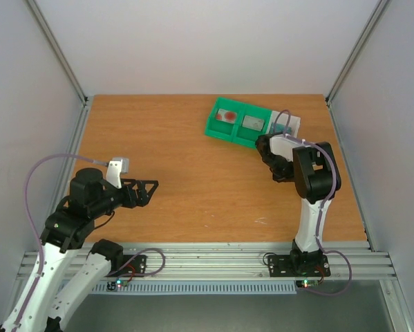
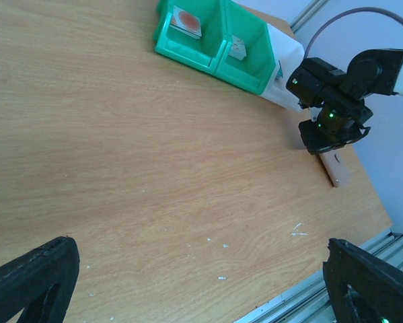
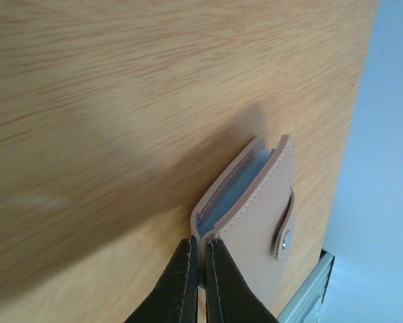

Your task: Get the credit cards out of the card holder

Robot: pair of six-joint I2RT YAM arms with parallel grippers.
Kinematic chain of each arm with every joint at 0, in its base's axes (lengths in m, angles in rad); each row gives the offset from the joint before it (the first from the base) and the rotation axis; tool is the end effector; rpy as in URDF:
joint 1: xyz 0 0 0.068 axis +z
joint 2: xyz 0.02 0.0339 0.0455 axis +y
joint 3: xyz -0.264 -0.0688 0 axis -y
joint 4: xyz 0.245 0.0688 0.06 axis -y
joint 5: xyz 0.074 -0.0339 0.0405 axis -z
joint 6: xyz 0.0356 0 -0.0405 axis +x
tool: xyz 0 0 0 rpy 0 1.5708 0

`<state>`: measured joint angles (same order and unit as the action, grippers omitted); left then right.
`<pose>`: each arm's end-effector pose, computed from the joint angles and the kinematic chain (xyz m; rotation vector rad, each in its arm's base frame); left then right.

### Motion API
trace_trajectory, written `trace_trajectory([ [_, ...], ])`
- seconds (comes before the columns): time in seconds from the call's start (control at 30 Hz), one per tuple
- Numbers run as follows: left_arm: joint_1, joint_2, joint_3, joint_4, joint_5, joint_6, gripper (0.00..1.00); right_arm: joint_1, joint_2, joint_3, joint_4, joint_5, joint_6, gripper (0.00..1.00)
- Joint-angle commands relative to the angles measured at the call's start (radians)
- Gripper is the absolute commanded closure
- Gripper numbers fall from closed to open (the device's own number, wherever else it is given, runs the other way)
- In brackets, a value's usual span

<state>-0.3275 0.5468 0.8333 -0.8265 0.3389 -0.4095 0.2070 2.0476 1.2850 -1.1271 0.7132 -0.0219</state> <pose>0.0954 -0.0449 0.3223 0.1211 2.1760 -0.7889 0.3259 0.0446 0.1264 0.4706 -2.6730 1.0452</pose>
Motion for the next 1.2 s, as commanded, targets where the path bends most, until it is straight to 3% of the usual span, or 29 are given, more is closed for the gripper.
trace_trajectory([
  [0.0,-0.002,-0.02,-0.006,0.035,-0.015,0.02,0.01,0.053,-0.097,0.033,-0.036,-0.051,0.019,0.99],
  [0.17,-0.002,-0.022,-0.009,0.037,-0.022,0.018,0.01,0.145,-0.176,0.072,-0.1,-0.131,0.059,0.99],
  [0.4,-0.002,-0.015,-0.006,0.031,-0.018,0.02,0.01,0.379,-0.206,0.099,-0.145,-0.284,0.153,0.99],
  [0.57,-0.002,-0.013,-0.008,0.03,-0.021,0.018,0.01,0.496,-0.192,0.097,-0.048,-0.475,0.196,0.99],
  [0.8,-0.003,-0.019,-0.01,0.032,-0.036,0.015,0.01,0.558,-0.183,0.063,0.14,-0.682,0.255,0.98],
  [0.97,-0.002,-0.014,-0.013,0.032,-0.051,0.011,0.01,0.56,-0.225,0.005,0.214,-0.743,0.248,0.84],
  [1.17,-0.002,0.02,-0.007,0.016,-0.041,0.002,0.01,0.554,-0.333,-0.076,0.196,-0.618,0.177,0.6],
])
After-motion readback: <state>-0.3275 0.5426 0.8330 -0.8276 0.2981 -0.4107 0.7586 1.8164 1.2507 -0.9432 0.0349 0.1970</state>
